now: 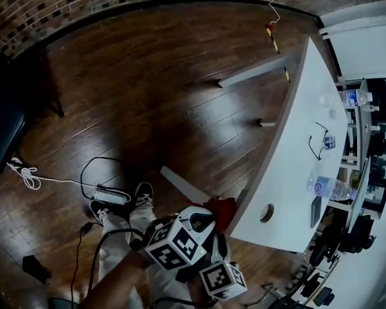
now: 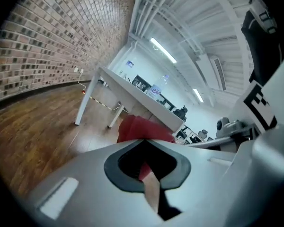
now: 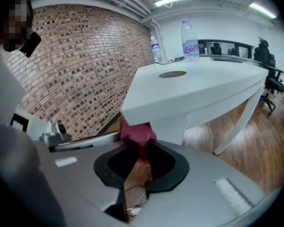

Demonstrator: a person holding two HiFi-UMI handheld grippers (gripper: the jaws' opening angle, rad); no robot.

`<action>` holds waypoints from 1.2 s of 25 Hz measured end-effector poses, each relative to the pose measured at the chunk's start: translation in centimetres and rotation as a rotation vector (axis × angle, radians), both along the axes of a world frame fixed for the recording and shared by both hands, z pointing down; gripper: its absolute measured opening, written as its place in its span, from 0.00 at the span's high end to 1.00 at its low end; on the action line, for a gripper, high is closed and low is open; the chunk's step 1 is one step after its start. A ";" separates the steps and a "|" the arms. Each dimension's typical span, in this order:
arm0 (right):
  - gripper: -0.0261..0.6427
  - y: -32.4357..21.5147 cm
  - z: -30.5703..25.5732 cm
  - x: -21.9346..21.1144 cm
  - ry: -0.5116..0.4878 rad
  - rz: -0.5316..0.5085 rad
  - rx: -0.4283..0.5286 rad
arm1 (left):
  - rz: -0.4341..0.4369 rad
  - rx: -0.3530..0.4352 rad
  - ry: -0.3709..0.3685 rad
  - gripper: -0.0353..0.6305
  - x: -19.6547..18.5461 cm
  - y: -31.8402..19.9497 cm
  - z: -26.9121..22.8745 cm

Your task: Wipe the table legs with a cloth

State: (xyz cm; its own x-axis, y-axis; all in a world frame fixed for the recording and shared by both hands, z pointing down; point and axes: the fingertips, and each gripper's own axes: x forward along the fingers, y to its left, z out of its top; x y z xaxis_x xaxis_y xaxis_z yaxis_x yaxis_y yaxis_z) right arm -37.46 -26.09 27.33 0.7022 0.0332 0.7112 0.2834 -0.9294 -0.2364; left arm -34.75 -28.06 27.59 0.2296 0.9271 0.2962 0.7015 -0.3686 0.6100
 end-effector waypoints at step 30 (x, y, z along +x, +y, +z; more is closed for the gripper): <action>0.80 1.8 2.9 -2.4 0.012 -0.358 -0.243 | -0.053 -0.082 -0.634 0.82 0.4 2.4 3.4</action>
